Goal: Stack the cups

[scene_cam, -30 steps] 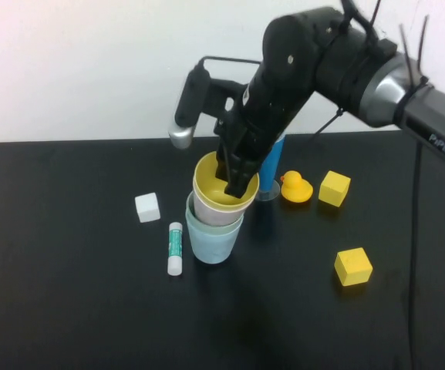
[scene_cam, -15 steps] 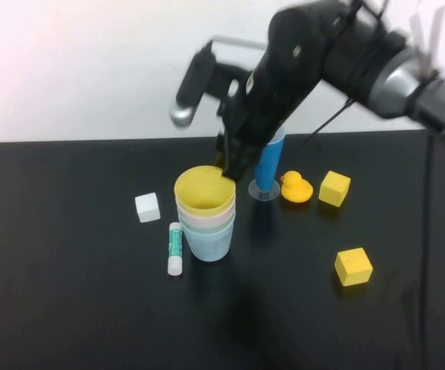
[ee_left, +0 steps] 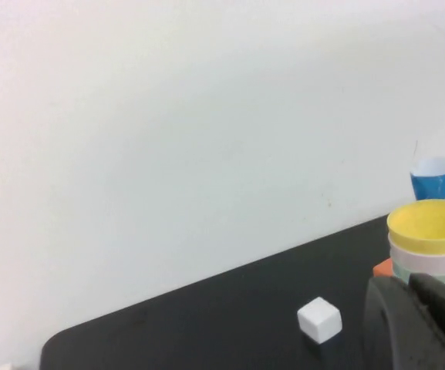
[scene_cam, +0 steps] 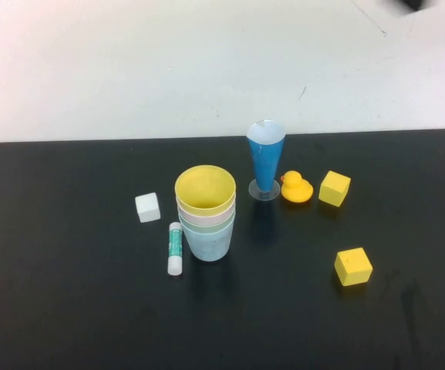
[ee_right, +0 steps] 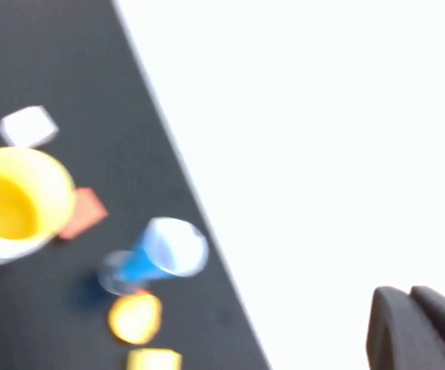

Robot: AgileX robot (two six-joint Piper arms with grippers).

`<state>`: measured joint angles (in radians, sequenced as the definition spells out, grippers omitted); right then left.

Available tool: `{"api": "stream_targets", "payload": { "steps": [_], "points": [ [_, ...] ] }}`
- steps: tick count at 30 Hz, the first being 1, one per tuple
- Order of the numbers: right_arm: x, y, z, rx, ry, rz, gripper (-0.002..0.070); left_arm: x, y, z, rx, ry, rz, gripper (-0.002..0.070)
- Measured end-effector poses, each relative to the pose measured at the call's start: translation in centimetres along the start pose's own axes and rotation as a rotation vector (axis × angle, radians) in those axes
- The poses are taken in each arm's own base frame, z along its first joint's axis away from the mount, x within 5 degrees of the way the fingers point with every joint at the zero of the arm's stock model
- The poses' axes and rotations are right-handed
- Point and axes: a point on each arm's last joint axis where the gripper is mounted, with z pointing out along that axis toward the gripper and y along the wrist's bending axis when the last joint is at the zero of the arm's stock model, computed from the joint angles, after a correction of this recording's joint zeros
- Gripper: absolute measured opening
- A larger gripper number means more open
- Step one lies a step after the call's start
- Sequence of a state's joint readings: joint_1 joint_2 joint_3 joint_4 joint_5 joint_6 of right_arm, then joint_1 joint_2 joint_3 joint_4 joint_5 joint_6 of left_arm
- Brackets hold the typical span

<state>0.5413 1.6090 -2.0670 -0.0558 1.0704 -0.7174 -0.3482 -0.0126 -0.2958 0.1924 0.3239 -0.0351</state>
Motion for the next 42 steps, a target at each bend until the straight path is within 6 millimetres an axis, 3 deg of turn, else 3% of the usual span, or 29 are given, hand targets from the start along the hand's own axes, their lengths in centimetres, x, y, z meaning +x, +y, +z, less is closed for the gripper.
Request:
{"api": "stream_targets", "payload": {
  "steps": [3, 6, 11, 18, 25, 30, 42],
  "points": [
    [1.5, 0.0, -4.4, 0.105, -0.011, -0.011, 0.0001, 0.1, -0.2, 0.1, 0.014, -0.024, -0.031, 0.0001],
    [3.7, 1.3, -7.9, 0.179, -0.020, -0.003, -0.0001, 0.6, -0.4, 0.4, 0.026, -0.052, -0.051, 0.0001],
    [8.2, 5.5, -10.3, 0.176, -0.046, 0.074, -0.0001, 1.5, -0.7, 0.9, 0.036, -0.099, -0.060, 0.0001],
    [16.9, 14.2, -7.6, 0.128, -0.089, 0.200, -0.0001, 1.6, -0.8, 1.1, 0.040, -0.138, -0.065, 0.0001],
    [23.0, 20.3, -4.7, 0.065, -0.067, 0.251, -0.0001, 2.0, -0.8, 1.1, 0.041, -0.100, -0.068, 0.0001],
    [24.5, 21.8, -3.8, 0.027, -0.024, 0.278, -0.0001, 2.4, -0.9, 1.1, 0.041, -0.052, -0.071, 0.0001],
    [26.2, 23.2, -3.7, -0.077, 0.155, 0.286, -0.0001, 2.5, -0.9, 1.1, 0.042, -0.044, -0.073, 0.0001]
  ]
}}
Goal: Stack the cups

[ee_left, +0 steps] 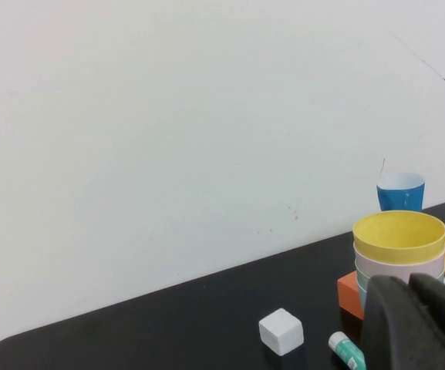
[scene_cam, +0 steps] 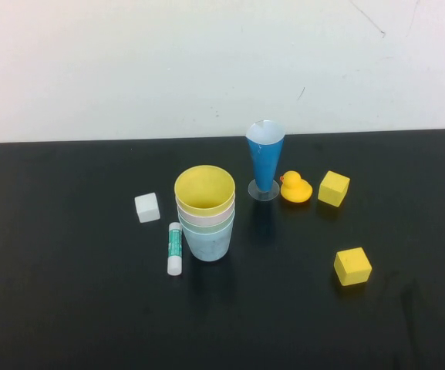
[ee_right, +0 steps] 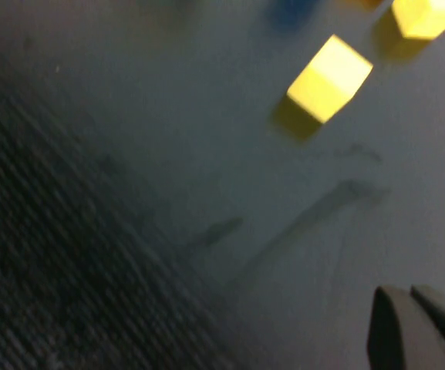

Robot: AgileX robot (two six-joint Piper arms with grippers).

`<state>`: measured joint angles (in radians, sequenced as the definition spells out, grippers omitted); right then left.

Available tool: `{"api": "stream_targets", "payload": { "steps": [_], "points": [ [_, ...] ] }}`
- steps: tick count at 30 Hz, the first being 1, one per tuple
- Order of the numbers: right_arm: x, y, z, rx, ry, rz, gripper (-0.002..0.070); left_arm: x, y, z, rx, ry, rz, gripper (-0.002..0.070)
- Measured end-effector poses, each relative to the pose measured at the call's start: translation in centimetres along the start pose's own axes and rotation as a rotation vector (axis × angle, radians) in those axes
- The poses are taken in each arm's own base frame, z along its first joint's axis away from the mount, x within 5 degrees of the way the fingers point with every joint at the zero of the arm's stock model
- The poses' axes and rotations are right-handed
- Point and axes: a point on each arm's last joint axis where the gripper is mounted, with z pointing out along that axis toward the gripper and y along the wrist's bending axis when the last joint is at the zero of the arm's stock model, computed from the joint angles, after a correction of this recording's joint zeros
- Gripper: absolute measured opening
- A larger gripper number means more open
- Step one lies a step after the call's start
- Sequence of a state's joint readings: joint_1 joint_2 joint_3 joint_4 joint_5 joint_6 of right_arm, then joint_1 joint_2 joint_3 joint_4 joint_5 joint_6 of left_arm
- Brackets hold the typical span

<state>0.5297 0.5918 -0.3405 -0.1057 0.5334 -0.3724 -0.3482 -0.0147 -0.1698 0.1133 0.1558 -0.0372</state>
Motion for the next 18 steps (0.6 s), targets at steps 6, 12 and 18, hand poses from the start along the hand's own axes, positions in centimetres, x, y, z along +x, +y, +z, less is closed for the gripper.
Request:
{"api": "stream_targets", "payload": {
  "steps": [6, 12, 18],
  "points": [
    [0.2, 0.1, 0.0, -0.007, 0.019, 0.003, -0.0001, 0.0, 0.0, 0.0, 0.000, 0.000, -0.002, 0.0001],
    [0.2, 0.1, 0.0, -0.008, 0.020, 0.003, -0.0001, 0.3, 0.1, 0.1, -0.034, 0.007, 0.002, 0.0001],
    [0.2, 0.1, 0.0, -0.009, 0.023, 0.004, -0.0001, 2.7, 0.9, 0.1, -0.228, 0.163, -0.047, 0.0001]
  ]
}}
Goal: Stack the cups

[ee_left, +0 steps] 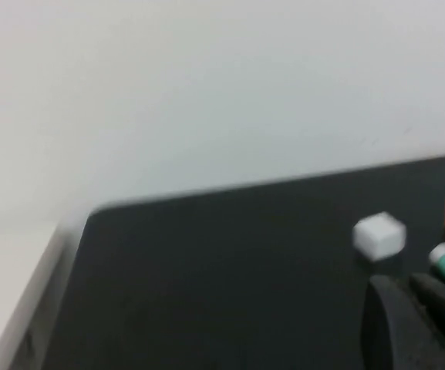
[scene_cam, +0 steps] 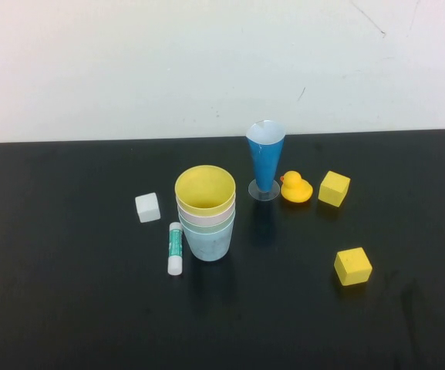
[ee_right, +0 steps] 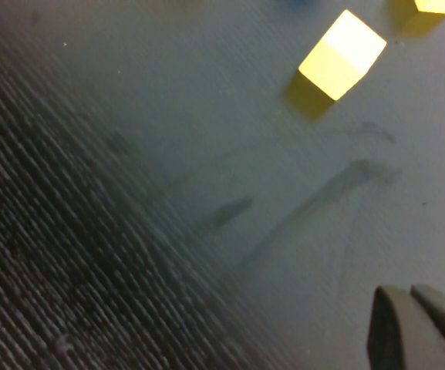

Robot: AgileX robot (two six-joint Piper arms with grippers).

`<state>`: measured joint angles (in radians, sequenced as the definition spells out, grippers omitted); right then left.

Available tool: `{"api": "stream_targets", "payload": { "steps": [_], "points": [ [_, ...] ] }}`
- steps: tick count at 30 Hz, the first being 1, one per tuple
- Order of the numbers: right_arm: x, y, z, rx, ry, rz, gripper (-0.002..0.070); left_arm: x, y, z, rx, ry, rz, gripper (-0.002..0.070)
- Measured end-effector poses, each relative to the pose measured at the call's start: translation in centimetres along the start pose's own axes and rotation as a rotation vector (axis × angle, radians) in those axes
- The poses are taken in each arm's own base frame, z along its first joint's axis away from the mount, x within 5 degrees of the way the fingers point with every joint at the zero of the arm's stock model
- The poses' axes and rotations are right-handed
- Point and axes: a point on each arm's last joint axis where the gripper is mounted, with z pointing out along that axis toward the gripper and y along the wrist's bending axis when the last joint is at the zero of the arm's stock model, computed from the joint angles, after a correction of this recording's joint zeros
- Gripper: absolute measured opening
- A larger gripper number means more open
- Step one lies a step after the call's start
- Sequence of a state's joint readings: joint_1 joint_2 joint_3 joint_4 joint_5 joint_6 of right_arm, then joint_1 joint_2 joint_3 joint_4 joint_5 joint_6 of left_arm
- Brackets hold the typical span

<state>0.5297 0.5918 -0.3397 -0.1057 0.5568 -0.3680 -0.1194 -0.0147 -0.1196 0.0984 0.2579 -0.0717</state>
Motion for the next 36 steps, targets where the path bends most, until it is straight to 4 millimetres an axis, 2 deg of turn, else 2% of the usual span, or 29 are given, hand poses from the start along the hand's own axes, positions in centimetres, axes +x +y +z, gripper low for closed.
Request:
{"api": "stream_targets", "payload": {
  "steps": [4, 8, 12, 26, 36],
  "points": [
    [0.0, 0.0, 0.0, 0.000, 0.000, 0.000, -0.0001, 3.1, 0.2, 0.9, -0.051, 0.045, -0.058, 0.0001],
    [0.0, 0.0, 0.0, 0.000, 0.000, 0.004, -0.0001, 4.8, 0.2, 1.0, -0.065, 0.155, -0.149, 0.0001],
    [0.0, 0.0, 0.0, 0.000, 0.000, 0.004, -0.0001, 5.0, 0.0, 0.9, -0.047, 0.182, -0.173, 0.0001],
    [0.0, 0.0, 0.0, 0.000, 0.000, 0.004, -0.0001, 5.1, -0.2, 0.9, -0.002, 0.192, -0.049, 0.0001],
    [0.0, 0.0, 0.0, 0.000, 0.000, 0.004, -0.0001, 5.1, -0.2, 0.9, 0.000, 0.192, -0.033, 0.0001]
  ]
}}
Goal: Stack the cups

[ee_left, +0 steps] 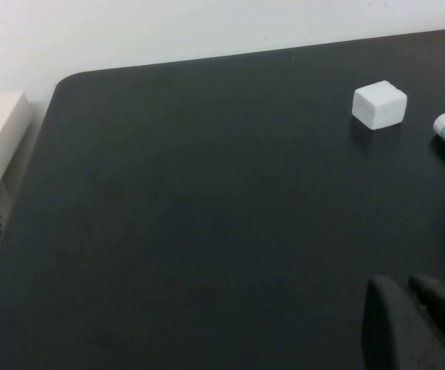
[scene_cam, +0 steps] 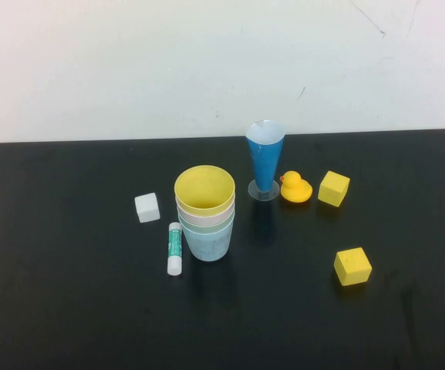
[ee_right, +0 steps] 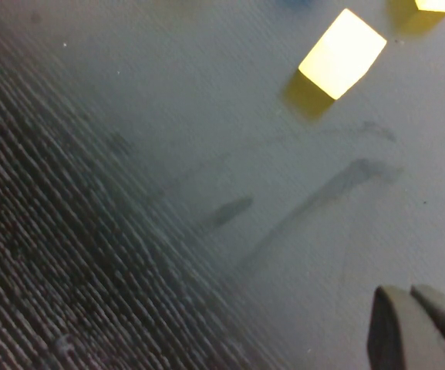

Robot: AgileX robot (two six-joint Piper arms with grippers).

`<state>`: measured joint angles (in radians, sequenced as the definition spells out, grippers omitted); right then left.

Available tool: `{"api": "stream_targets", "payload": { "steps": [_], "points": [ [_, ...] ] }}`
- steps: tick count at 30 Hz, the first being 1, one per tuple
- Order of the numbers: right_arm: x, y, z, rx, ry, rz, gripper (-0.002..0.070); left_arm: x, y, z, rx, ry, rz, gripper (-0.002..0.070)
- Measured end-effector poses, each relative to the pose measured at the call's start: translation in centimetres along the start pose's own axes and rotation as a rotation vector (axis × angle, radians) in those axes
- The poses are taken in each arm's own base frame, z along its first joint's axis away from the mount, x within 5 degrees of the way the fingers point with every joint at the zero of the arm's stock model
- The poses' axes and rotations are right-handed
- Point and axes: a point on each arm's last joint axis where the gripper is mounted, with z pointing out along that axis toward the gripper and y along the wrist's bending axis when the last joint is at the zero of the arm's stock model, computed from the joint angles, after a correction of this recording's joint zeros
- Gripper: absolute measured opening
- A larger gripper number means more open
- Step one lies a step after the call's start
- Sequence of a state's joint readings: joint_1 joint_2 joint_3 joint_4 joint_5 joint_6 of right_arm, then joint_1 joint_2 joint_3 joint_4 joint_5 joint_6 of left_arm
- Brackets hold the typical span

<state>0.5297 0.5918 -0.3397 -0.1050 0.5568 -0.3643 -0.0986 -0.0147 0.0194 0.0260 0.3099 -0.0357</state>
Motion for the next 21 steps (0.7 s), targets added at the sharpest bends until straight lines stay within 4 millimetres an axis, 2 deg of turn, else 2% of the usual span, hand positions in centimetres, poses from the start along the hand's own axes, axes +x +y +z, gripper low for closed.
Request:
{"api": "stream_targets", "payload": {
  "steps": [6, 9, 14, 21],
  "points": [
    [0.0, 0.0, 0.0, 0.001, -0.002, 0.000, -0.0001, 0.0, 0.0, 0.0, 0.000, 0.000, 0.000, 0.0001],
    [0.3, -0.3, -0.8, 0.043, -0.031, 0.026, -0.0001, 0.0, 0.0, 0.0, 0.001, 0.000, -0.004, 0.0001],
    [1.8, -1.3, -3.0, 0.246, -0.094, 0.170, -0.0001, 0.0, 0.0, 0.0, 0.002, 0.000, -0.006, 0.0001],
    [4.6, -0.3, -4.0, 0.537, -0.275, 0.324, -0.0001, 0.0, 0.0, 0.0, 0.002, 0.000, -0.006, 0.0001]
  ]
}}
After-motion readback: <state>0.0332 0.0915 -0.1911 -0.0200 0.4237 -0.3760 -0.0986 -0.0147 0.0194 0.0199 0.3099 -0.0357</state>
